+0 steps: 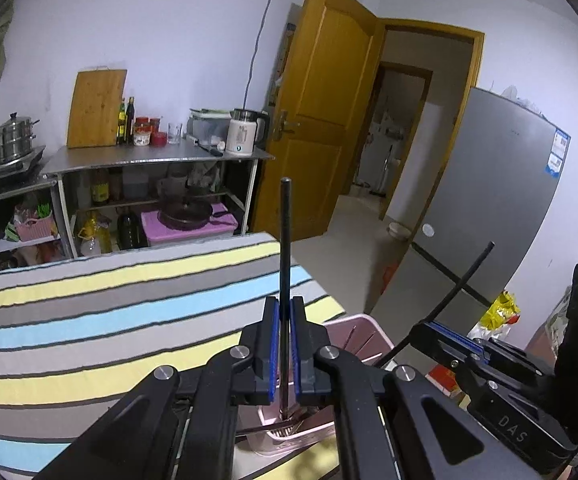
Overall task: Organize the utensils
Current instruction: 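Lift and carry both held black chopsticks over the pink caddy, then lower both chopsticks into the caddy compartments and open both tools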
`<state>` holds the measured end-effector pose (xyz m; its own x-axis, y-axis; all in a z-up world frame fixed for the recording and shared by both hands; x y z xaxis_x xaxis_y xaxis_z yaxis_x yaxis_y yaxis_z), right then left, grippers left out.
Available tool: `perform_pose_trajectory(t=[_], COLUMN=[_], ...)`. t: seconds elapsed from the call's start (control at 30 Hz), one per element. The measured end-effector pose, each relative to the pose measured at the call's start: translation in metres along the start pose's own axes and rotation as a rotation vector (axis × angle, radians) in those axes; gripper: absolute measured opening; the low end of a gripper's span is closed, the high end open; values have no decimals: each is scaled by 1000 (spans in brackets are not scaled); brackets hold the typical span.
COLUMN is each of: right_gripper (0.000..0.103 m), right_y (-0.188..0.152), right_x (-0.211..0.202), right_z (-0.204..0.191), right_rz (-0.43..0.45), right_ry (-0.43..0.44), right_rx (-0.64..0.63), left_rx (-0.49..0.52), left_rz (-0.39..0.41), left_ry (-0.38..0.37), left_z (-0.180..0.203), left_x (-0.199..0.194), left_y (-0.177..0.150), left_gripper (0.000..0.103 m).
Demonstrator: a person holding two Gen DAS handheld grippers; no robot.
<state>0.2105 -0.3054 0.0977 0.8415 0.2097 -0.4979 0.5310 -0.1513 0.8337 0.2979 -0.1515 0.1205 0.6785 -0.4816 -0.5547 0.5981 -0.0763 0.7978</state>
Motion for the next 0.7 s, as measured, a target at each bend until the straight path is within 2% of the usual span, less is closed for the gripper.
perform_pose_trajectory(t=[0.1,0.3,0.7], right_gripper=[5,5,6], right_y=[-7,-22,-38], right_x=[9,24,30], right_z=[2,2,3], right_rz=[-22,-69,-115], right_ry=[-1,-4,12], right_rx=[4,-5,7], left_rx=[6,40,69], left_rz=[-22,-5,-9], left_ry=[2,16,47], left_z=[-1,2,5], left_x=[10,13,8], left_y=[-9,-9,-13], left_gripper=[5,5,6])
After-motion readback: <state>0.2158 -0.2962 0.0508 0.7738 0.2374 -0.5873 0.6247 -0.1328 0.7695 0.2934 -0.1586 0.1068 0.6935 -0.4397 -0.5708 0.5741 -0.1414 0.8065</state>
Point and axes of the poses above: each gripper's, at about its wrist camera, not at the fingertips, and x roughly the way its jaws point, z to its right, y to its top, the point moved 2 cm from there along x, roughly the way its jaws point, and after that the axes turned 2 degrees about -z, right-handed, at the moved point
